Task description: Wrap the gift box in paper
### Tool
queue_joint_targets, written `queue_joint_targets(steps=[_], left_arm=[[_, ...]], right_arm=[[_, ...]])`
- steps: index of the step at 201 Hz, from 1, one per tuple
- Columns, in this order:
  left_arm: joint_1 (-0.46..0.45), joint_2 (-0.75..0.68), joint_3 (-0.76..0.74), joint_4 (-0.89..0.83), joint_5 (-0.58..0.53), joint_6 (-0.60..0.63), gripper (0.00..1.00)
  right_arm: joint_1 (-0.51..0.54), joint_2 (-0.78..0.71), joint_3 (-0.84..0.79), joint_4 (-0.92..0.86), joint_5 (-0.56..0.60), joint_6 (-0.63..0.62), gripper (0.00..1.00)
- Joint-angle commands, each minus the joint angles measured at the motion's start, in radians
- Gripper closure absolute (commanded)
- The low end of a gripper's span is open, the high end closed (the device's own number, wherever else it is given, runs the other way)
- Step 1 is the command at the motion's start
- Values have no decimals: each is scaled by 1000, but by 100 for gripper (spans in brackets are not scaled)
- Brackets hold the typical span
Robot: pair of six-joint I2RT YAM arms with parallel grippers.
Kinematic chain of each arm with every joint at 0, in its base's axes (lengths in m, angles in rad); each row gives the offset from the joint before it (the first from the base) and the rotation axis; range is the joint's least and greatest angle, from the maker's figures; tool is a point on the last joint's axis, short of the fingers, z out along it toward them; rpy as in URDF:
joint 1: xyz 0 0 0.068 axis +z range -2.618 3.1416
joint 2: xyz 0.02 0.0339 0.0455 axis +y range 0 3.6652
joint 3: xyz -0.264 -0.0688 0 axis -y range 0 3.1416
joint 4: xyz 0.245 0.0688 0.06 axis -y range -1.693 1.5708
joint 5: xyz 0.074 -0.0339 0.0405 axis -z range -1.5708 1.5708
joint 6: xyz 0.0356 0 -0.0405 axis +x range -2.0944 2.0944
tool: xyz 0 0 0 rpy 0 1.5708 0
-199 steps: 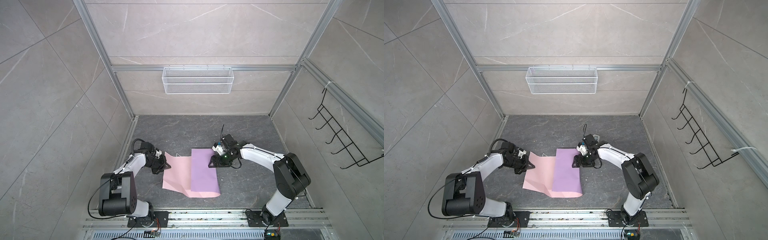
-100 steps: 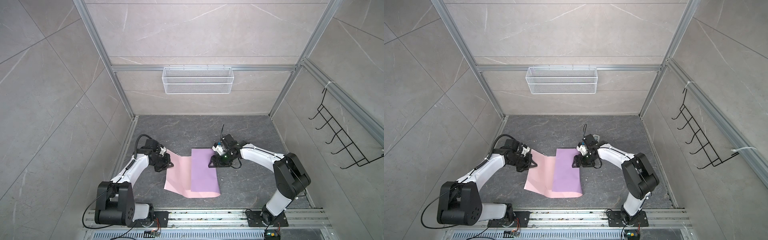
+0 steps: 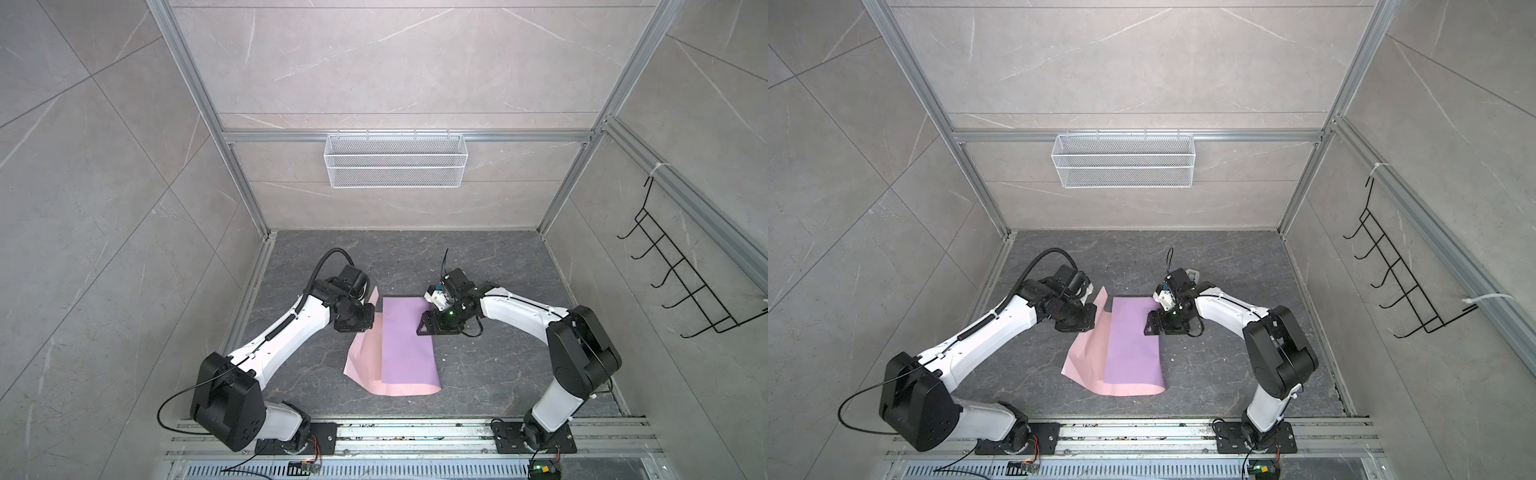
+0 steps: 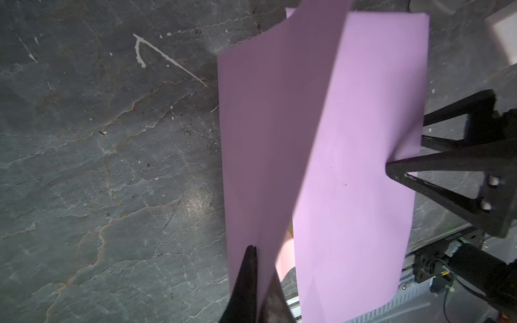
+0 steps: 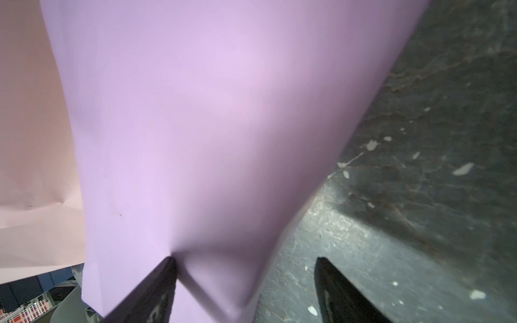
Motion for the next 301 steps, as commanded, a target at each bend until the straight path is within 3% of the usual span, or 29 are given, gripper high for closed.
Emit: queue_joint_targets(steps=[1, 98, 301], left_arm=[[-55, 42, 70, -105, -111, -61, 100], [-211, 194, 218, -181, -217, -167, 100], [-266, 327, 284, -131, -141, -173, 100]], right_arm=[[15, 45, -34, -71, 106, -8, 21], [16, 42, -45, -52, 102, -5, 22], [16, 39, -60, -22, 87, 15, 22]])
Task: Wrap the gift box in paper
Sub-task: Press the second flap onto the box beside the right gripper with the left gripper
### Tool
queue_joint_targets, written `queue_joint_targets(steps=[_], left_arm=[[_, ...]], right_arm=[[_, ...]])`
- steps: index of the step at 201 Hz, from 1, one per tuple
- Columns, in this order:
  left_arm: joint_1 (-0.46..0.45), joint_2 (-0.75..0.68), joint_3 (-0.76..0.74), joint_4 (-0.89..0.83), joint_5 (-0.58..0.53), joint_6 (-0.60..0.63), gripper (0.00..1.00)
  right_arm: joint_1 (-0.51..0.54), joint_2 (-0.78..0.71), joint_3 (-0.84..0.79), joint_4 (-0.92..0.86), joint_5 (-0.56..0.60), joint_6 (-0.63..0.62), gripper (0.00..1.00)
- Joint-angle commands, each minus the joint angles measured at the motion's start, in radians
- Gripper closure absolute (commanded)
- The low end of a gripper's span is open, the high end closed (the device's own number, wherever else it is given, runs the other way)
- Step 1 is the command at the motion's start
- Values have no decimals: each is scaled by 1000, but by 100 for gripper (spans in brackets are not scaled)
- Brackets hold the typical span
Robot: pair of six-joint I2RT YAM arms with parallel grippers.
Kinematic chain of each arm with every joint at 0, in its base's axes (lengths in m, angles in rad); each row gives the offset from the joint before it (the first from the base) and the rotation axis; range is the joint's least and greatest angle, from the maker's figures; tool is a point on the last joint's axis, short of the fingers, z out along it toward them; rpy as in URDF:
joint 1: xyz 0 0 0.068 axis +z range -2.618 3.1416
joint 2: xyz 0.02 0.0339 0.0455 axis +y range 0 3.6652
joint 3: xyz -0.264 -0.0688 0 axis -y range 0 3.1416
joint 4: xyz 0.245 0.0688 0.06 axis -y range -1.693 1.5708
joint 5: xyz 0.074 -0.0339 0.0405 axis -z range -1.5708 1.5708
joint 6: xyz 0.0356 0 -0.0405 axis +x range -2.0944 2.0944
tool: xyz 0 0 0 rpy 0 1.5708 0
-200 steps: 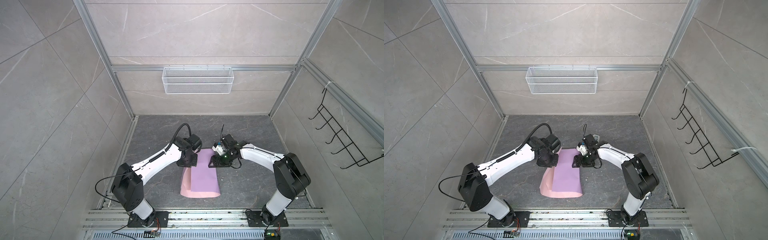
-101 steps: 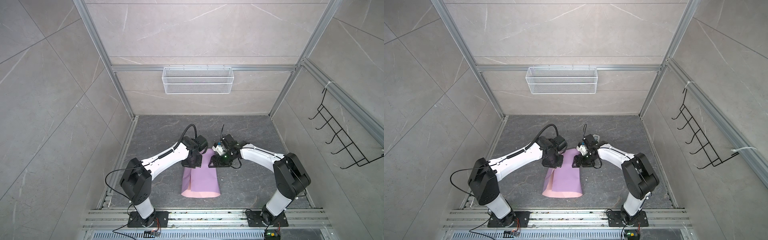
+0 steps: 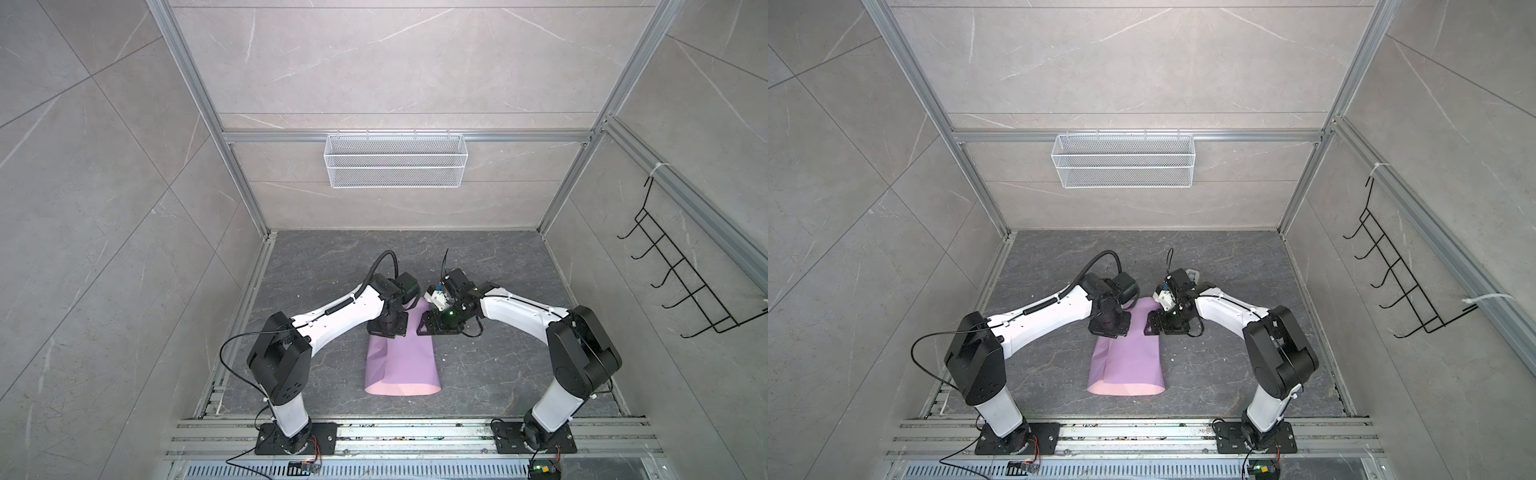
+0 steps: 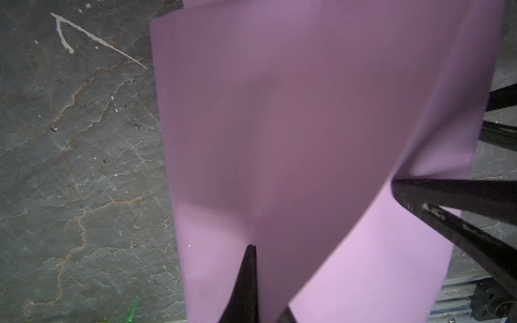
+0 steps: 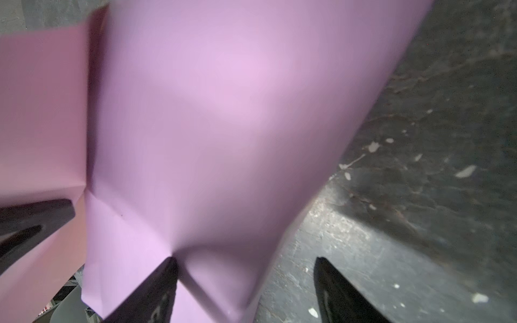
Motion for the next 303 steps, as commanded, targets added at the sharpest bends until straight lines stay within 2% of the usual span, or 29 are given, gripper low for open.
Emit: queue_joint_targets(steps=[1, 303], left_arm=[[-8, 10, 33, 6, 23, -19, 100], [-11, 72, 49, 116, 98, -23, 100]], right_arm=[[16, 39, -55, -34, 91, 14, 22], [20, 33, -68, -10, 74, 47, 23]])
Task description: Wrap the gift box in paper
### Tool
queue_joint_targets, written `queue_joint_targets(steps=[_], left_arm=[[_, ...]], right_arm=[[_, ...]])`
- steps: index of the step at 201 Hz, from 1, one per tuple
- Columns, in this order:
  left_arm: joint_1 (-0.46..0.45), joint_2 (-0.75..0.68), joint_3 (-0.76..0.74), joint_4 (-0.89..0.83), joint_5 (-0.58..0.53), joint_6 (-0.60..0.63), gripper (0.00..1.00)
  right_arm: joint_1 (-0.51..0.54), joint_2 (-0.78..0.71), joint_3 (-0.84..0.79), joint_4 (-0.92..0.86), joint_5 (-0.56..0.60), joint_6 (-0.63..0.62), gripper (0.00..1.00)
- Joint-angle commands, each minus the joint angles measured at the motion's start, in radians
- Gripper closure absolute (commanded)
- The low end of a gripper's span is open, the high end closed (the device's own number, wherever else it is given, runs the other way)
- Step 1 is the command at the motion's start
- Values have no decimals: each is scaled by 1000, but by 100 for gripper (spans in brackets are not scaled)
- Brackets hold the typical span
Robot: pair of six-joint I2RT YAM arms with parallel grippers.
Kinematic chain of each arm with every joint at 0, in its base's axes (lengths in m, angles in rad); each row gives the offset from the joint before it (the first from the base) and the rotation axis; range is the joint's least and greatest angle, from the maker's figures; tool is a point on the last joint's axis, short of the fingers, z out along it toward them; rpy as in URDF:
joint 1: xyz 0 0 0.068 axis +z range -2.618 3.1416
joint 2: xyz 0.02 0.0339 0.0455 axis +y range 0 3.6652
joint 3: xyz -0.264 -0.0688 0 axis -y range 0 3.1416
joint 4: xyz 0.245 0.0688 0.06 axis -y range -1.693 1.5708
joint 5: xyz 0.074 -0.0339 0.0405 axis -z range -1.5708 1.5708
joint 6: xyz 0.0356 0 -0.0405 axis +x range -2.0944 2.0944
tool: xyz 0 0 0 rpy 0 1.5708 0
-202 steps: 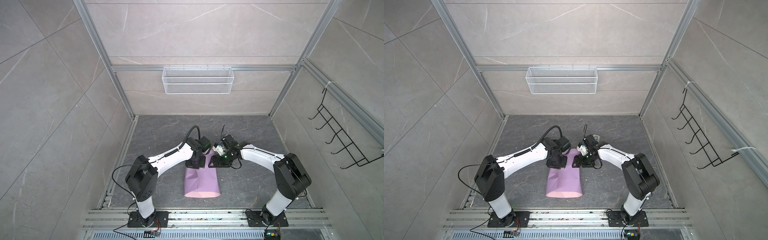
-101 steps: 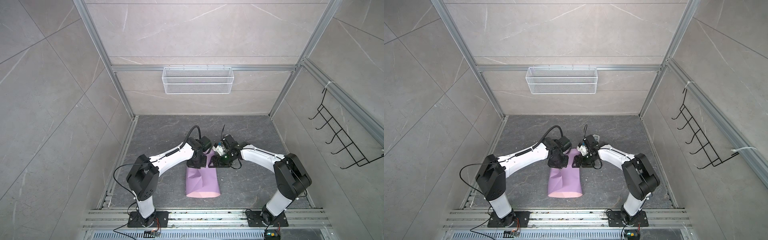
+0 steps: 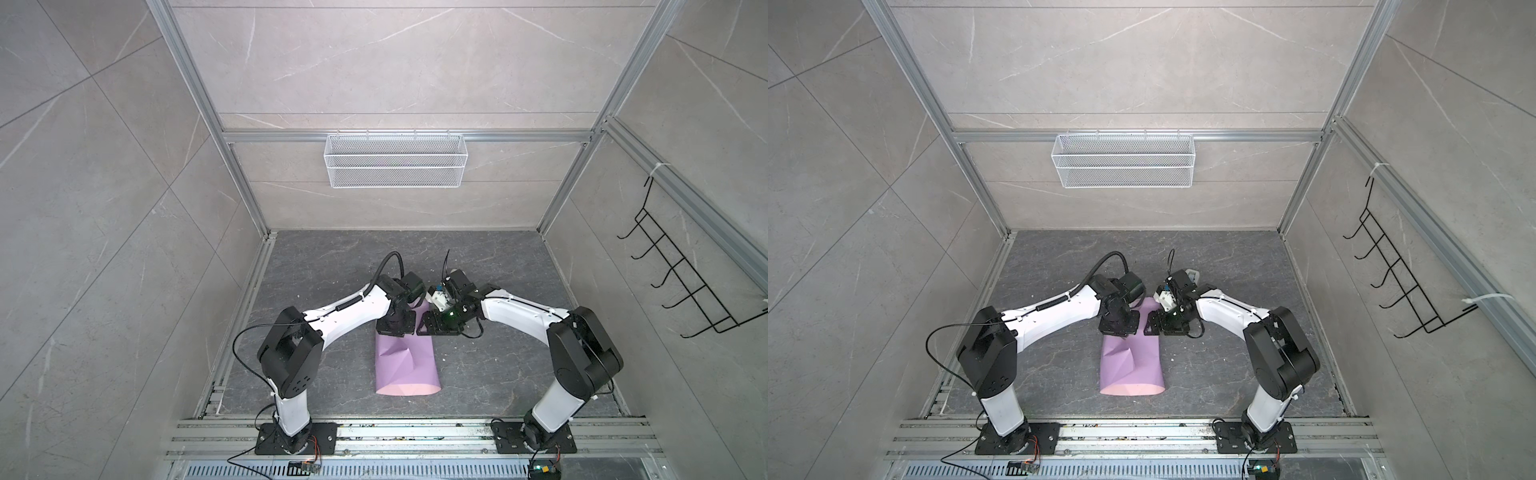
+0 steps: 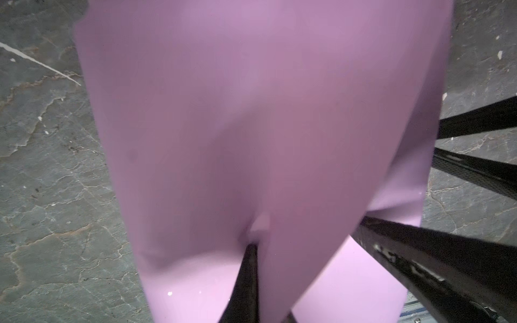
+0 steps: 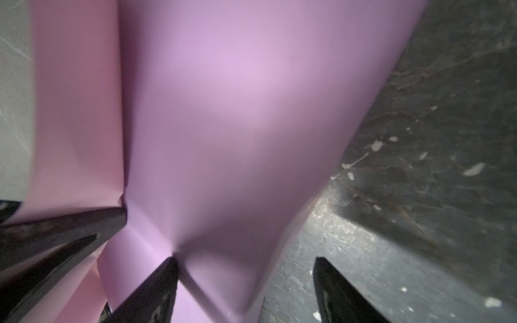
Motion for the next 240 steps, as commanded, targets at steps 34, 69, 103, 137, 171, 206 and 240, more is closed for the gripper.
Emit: queue_joint_targets(steps=[34, 69, 103, 137, 171, 206, 240], left_arm=[[-4, 15, 32, 29, 23, 0, 100], [-3, 23, 34, 41, 32, 0, 100], [-4, 28, 31, 55, 30, -1, 100], [-3, 27, 6, 51, 28, 0, 100], [-2, 14, -36, 48, 15, -4, 100], [-2, 2, -69, 49, 8, -8, 100], [0, -5, -82, 49, -2, -6, 100]], right_arm=[[20, 44, -45, -39, 83, 21, 23], [22, 44, -46, -36, 80, 26, 23], [22, 42, -45, -35, 78, 30, 23], [22, 39, -36, -38, 82, 31, 22], [14, 29, -34, -15, 40, 56, 21], [-1, 3, -30, 1, -6, 79, 20], [-24, -39, -32, 0, -44, 89, 19]])
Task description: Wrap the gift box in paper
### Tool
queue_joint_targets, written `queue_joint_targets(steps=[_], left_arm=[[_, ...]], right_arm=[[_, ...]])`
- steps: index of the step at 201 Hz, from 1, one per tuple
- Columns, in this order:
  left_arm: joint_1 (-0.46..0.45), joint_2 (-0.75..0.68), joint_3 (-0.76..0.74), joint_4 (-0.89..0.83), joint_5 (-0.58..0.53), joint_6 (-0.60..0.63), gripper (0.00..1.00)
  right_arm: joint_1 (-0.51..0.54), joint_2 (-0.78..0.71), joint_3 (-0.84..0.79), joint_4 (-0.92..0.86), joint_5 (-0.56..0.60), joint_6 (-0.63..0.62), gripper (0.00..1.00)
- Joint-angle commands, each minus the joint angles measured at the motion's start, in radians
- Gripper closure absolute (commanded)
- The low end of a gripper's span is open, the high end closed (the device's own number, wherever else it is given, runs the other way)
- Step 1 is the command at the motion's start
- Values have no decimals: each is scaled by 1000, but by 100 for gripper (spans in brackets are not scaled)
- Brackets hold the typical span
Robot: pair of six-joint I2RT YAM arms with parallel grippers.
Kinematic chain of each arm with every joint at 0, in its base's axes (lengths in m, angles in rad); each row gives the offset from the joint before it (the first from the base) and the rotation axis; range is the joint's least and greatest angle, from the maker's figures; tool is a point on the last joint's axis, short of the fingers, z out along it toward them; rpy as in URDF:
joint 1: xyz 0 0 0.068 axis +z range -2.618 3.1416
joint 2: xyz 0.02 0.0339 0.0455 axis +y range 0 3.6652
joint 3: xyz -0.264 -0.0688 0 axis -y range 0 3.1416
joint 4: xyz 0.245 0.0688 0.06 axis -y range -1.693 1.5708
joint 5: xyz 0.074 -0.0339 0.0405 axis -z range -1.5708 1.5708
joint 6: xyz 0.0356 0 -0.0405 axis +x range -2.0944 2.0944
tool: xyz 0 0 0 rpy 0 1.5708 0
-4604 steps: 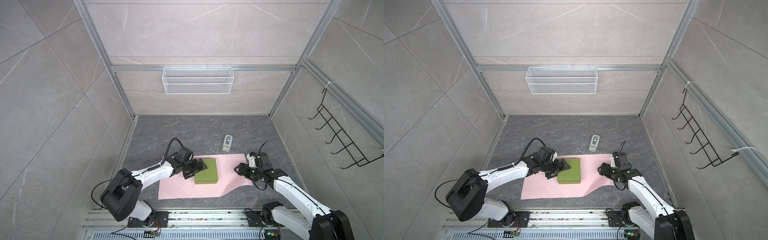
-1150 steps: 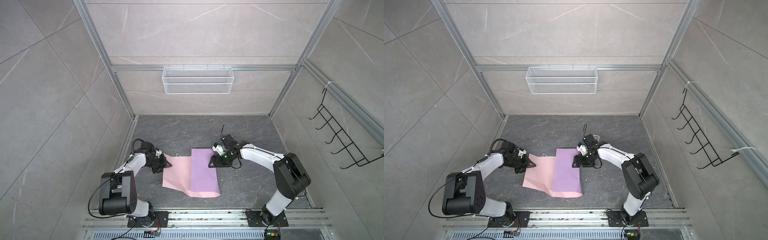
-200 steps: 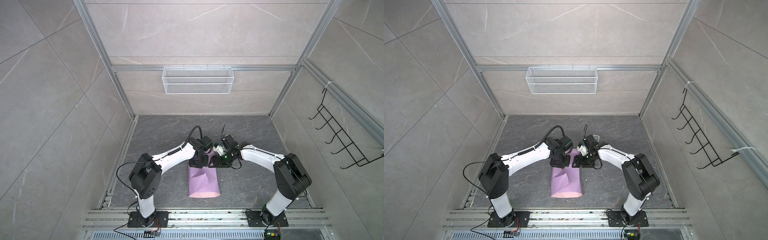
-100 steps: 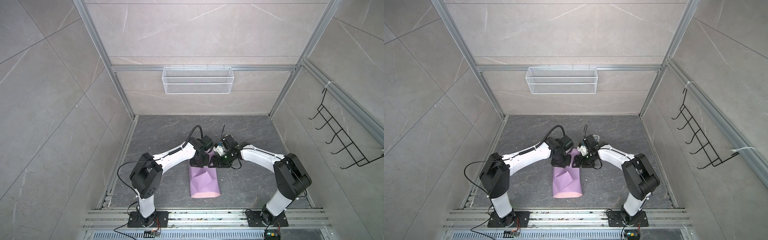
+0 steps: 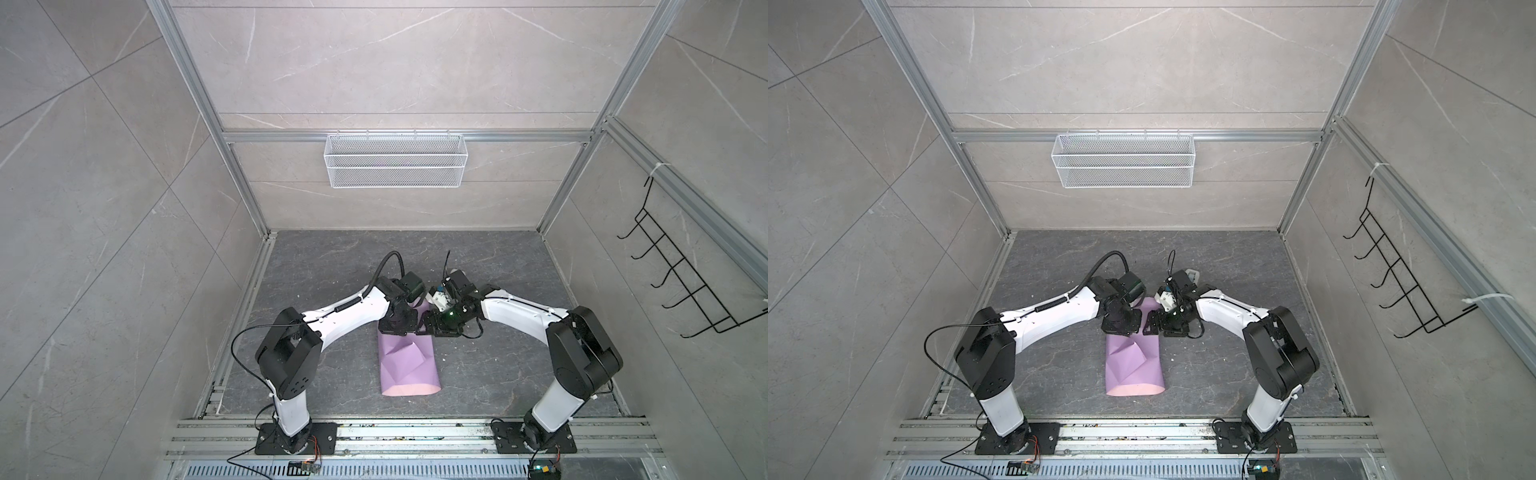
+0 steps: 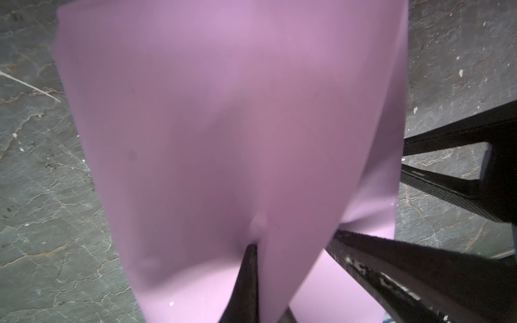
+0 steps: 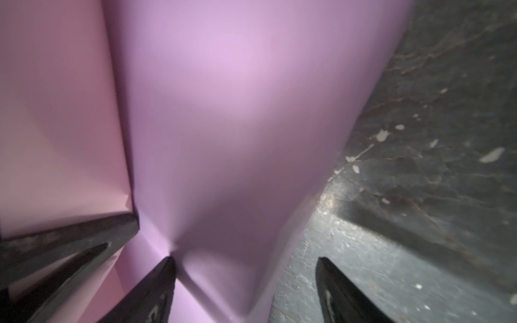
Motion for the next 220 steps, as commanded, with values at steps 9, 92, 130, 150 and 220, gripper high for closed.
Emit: queue_joint_targets(steps=[9, 92, 130, 150, 220], left_arm=[[-1, 9, -44, -34, -11, -5, 100], [0, 11, -32, -31, -10, -1, 100], [-1, 10, 7, -25, 2, -1, 100], [-3, 10, 33, -22, 13, -4, 100], [-6, 31, 104, 8, 65, -12, 100]], right_arm=[[-23, -47, -28, -8, -23, 21, 19], [-54, -80, -112, -9, -37, 8, 19], [-53, -59, -146, 9, -14, 12, 21], [-53, -55, -158, 18, -7, 14, 22], [-54, -46, -160, 16, 1, 8, 23]])
